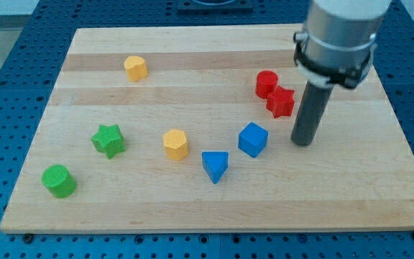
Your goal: Move the blue cube to center left of the board
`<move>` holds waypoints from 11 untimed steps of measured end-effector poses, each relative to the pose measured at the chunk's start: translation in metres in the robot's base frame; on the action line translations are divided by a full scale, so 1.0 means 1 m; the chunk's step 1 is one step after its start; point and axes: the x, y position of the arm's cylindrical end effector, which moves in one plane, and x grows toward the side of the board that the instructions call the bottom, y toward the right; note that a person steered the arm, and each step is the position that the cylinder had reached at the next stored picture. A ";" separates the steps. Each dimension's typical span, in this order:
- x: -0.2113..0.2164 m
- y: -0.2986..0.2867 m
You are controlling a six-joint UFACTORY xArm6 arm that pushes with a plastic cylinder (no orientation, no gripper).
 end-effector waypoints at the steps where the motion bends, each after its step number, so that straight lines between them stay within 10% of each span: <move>1: 0.012 -0.087; 5: -0.074 -0.065; 9: -0.109 -0.275; 11: -0.083 -0.276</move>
